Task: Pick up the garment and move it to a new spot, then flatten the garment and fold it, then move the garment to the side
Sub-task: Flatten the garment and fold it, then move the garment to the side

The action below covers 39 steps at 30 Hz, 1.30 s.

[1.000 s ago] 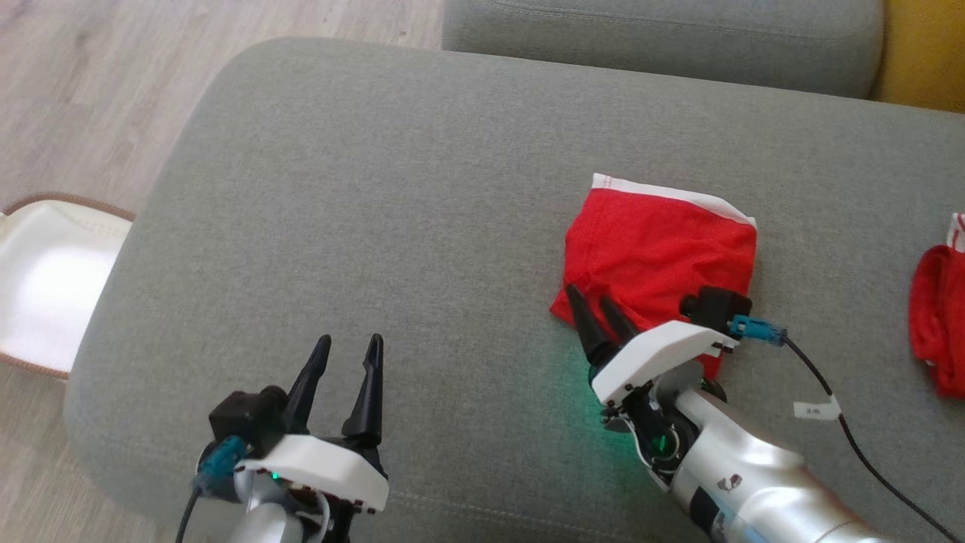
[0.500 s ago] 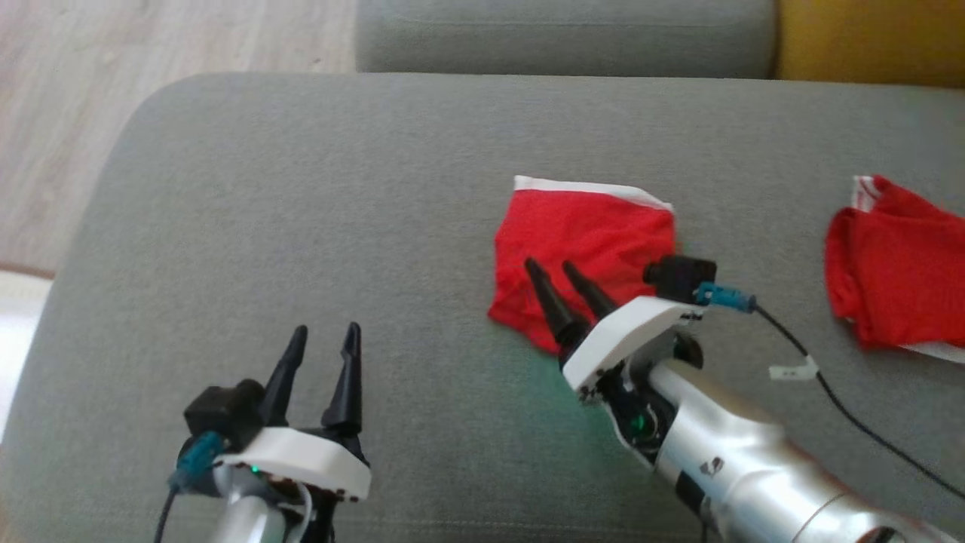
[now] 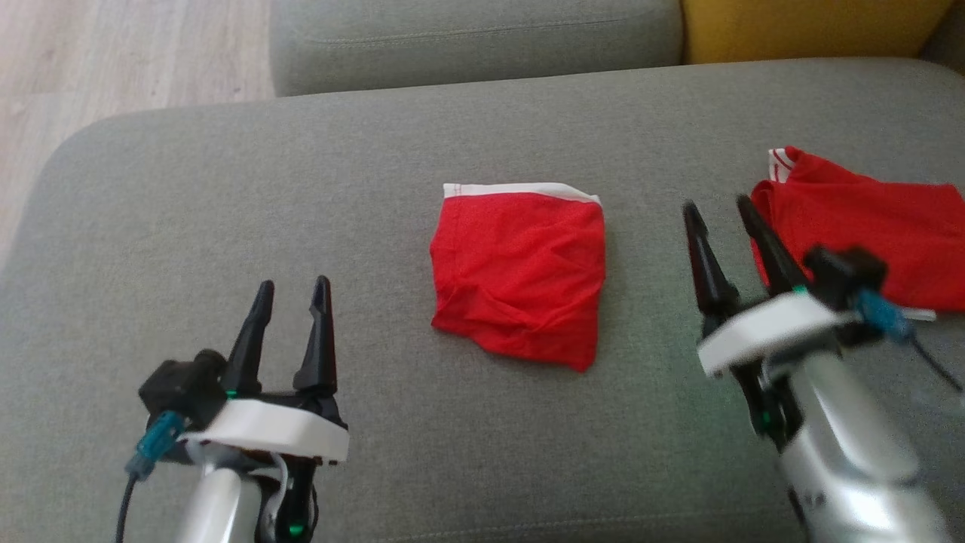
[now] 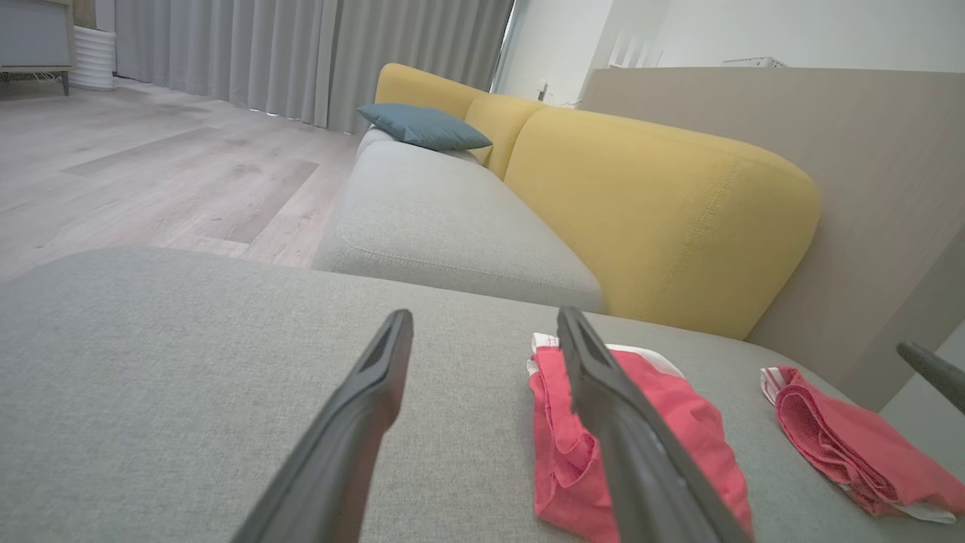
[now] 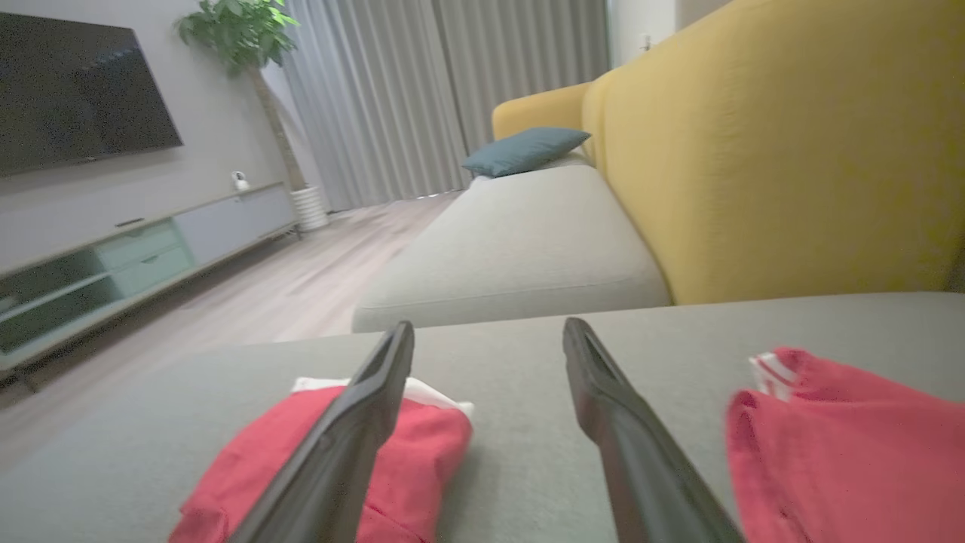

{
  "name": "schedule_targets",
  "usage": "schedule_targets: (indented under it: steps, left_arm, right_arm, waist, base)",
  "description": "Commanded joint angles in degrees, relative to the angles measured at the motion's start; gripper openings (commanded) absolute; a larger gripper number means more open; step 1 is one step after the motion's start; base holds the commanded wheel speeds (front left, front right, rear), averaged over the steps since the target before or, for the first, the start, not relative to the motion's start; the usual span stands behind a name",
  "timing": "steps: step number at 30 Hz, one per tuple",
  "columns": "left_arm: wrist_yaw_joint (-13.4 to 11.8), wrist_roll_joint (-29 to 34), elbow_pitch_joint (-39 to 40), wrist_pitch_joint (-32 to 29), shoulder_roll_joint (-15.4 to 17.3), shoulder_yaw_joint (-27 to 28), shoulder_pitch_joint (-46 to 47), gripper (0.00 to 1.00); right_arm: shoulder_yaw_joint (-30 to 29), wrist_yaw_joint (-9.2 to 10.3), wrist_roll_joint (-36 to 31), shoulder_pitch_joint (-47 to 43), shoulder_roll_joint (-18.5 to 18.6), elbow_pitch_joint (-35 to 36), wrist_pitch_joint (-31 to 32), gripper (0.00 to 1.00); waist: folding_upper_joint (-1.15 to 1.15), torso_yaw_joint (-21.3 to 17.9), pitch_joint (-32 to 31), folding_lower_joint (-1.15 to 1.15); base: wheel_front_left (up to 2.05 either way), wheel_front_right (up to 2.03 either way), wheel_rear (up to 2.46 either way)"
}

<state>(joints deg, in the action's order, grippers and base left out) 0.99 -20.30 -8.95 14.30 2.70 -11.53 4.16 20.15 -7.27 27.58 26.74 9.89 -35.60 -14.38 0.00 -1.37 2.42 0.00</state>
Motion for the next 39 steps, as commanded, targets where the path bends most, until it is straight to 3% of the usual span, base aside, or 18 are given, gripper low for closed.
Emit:
schedule_targets:
  steps: [1,6,11,26,39]
  left_arm:
    - [-0.02,-0.12,2.38,0.70,0.18,2.57,2.93,1.00]
    - [-0.04,-0.14,3.63,0.70,0.18,3.01,2.66,1.00]
    - [-0.02,-0.18,4.47,0.70,0.18,3.18,1.55,1.00]
    - [0.33,-0.29,4.61,0.70,0.18,1.66,0.83,1.00]
    - [0.90,-0.46,3.05,0.70,0.18,-0.96,2.68,1.00]
  right_arm:
    - [-1.54,-0.22,-3.27,-1.59,-1.39,3.59,-0.61,1.00]
    - [-11.71,-0.22,-16.31,-11.06,-5.51,13.62,-0.62,1.00]
    - [-15.07,-0.22,-19.66,-17.13,-6.92,18.77,-0.62,1.00]
    - [-14.45,-0.22,-17.31,-19.57,-7.01,20.90,-0.62,1.00]
    - [-8.85,-0.22,-5.62,-13.26,-7.01,10.72,4.55,1.00]
  waist:
    - [0.00,-0.50,0.05,0.00]
    - [0.00,-1.68,-0.04,0.00]
    - [0.00,-2.90,-0.04,0.00]
    - [0.00,-2.79,1.46,0.00]
    - [0.00,4.41,5.99,0.00]
  base:
    - [0.00,0.00,0.00]
    - [0.00,0.00,0.00]
    - [0.00,0.00,0.00]
    - [0.00,0.00,0.00]
    - [0.00,0.00,0.00]
